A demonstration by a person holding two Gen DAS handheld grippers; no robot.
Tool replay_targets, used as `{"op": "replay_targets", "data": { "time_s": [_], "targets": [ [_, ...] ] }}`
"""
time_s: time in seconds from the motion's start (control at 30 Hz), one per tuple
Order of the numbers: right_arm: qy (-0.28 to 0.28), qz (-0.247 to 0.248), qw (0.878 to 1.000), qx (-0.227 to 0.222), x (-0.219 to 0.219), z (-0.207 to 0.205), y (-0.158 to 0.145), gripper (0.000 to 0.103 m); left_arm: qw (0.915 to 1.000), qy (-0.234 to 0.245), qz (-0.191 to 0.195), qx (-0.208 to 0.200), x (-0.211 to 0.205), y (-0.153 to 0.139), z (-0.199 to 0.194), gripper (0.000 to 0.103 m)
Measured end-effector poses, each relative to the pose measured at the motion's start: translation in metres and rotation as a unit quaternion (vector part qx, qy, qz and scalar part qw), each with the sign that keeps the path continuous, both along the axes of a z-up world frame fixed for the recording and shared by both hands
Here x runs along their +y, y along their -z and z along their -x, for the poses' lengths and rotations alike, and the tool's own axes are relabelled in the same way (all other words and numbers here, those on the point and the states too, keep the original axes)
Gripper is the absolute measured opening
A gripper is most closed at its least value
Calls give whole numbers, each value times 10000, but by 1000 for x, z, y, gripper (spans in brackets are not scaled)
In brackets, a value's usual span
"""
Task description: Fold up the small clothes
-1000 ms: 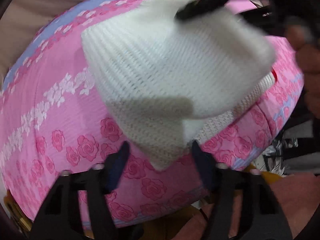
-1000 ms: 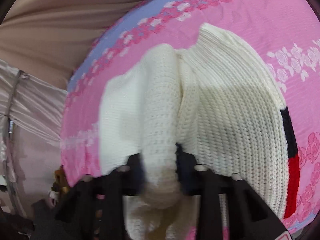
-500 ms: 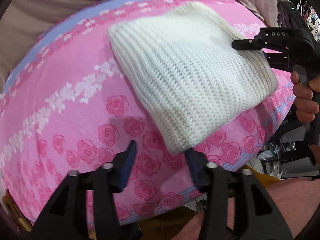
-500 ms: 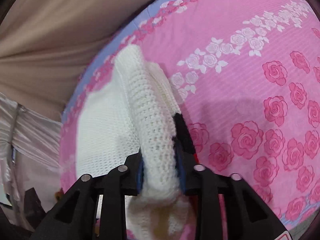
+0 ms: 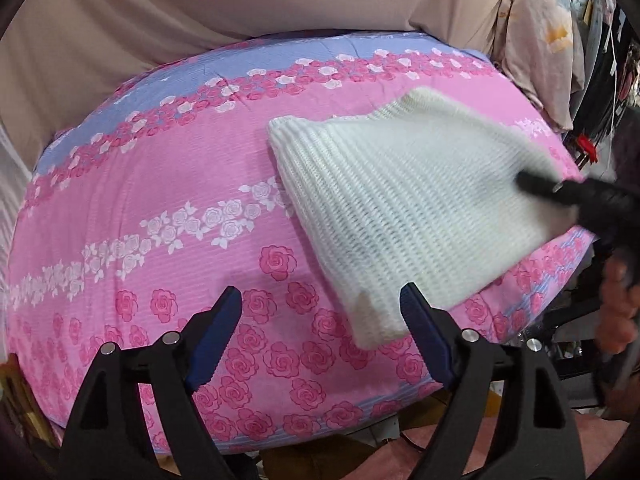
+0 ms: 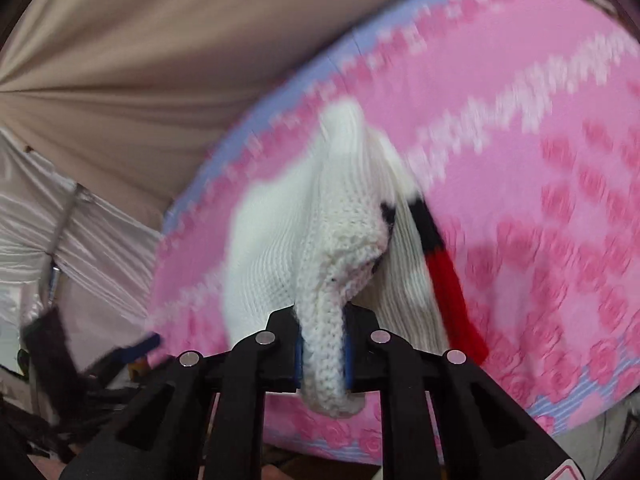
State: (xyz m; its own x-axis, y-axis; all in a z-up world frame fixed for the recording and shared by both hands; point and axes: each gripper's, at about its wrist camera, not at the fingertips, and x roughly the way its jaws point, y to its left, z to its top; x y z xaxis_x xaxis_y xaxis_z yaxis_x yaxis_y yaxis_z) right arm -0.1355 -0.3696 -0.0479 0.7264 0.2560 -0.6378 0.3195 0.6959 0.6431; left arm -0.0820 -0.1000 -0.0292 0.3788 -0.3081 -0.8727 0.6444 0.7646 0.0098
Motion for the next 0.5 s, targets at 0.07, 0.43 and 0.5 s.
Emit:
{"op": "replay_targets", "data": {
  "time_s": [0.07, 0.43, 0.5],
  "targets": [
    [38, 160, 9999, -2, -10, 6, -8, 13, 9997, -22, -231, 37, -9, 10, 2, 79],
    [862, 795, 9884, 961, -33, 27, 19, 33, 9973, -356, -603, 205, -18, 32, -3, 79],
    [789, 1256, 9863, 717, -24, 25, -12, 33, 9971, -410, -625, 167, -16, 30, -3, 79]
  ]
}}
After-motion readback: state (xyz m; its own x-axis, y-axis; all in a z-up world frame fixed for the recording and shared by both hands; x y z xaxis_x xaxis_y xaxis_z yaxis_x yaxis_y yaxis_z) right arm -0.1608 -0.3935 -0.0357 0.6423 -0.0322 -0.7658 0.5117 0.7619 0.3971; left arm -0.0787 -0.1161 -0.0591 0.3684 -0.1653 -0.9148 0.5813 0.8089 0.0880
